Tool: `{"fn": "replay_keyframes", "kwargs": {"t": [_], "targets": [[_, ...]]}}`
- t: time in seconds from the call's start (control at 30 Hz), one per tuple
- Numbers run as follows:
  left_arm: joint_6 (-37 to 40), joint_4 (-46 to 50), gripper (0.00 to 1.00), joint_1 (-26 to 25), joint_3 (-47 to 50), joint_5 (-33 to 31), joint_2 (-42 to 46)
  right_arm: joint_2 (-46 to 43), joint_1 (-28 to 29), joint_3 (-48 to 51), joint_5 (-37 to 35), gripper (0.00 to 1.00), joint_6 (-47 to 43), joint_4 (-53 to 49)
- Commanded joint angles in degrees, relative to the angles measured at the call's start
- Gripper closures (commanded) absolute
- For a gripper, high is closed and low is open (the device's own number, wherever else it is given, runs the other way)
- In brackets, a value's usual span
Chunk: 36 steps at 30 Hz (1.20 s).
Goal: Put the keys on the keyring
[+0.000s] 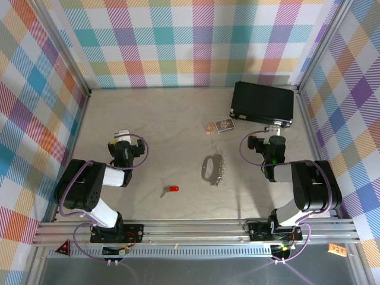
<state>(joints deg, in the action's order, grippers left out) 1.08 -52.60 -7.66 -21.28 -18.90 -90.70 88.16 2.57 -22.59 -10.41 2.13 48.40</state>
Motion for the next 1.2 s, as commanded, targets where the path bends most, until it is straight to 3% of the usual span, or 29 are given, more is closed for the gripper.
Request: {"fn": "replay_keyframes", "kwargs": {"t": [0.0,0.6,0.87,1.03,1.17], "targets": [[-0.43,-0.66,0.00,0.71,-0.69,0.38,-0.18,-0.05,-0.09,0.35,-0.22,0.01,0.54,2.05],[0.67,1.13,0.00,0.72,-0.47,2.98,2.23,-3.61,0.12,-0.22,1.88,0.01,-1.02,-1.71],[0.12,16.02,0.00,0.56,-3.36,2.72,11.97,-15.81,3.25,-4.26,0.13,0.01,-2.29,-18.68],[-3.34,31.48,0.00,0.50,-6.68,4.56,21.98,-23.01,4.78,-11.07,-1.90,0.01,5.95,-36.29],[-12.33,41.90,0.00,0.06,-9.09,8.27,29.45,-24.26,4.88,-18.15,-1.47,0.01,12.93,-52.27]]}}
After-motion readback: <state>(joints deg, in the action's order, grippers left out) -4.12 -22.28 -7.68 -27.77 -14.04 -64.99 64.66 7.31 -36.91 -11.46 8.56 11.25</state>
